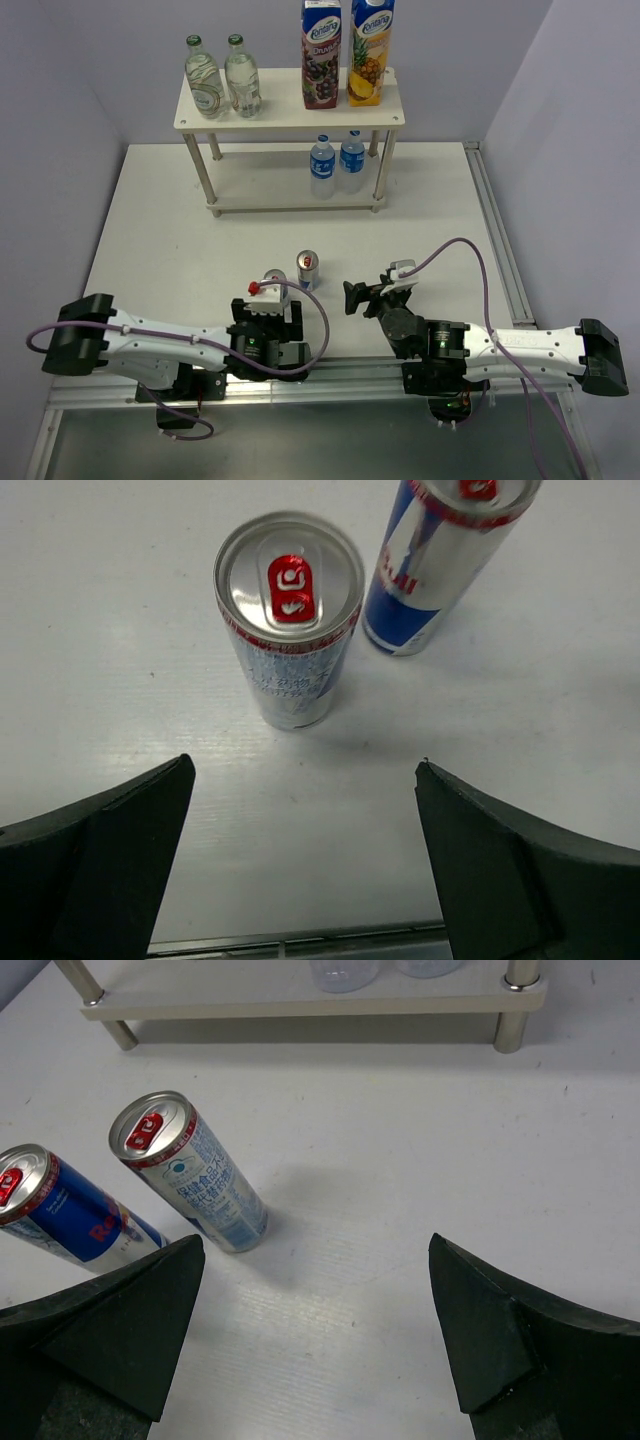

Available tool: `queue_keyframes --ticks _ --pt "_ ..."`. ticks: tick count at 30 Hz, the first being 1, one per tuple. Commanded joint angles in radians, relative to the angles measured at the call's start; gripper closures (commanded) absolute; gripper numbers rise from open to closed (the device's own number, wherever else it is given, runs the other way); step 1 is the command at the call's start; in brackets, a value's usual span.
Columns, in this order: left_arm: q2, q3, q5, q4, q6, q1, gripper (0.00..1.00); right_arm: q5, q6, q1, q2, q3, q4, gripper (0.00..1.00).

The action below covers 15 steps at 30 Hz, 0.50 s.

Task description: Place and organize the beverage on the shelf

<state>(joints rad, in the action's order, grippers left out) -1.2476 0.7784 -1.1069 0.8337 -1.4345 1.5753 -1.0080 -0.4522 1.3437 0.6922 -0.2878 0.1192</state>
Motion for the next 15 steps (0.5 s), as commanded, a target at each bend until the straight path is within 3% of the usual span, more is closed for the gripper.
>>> queue_keyframes --ticks 1,4,15 --pt "-0.056 -0.028 -0.074 -0.013 -0.129 0.002 0.01 -0.021 -0.014 0.005 -0.007 -0.019 0.011 0.0" --pt "-0.076 -0.08 -0.07 -0.18 -0.065 -0.027 0.01 -0.02 -0.016 0.005 -0.008 -0.019 0.008 0.0" --pt "-0.125 -0.289 0.002 -0.925 0.485 -0.251 0.02 -0.02 -0.017 0.005 -0.023 -0.013 0.005 0.0"
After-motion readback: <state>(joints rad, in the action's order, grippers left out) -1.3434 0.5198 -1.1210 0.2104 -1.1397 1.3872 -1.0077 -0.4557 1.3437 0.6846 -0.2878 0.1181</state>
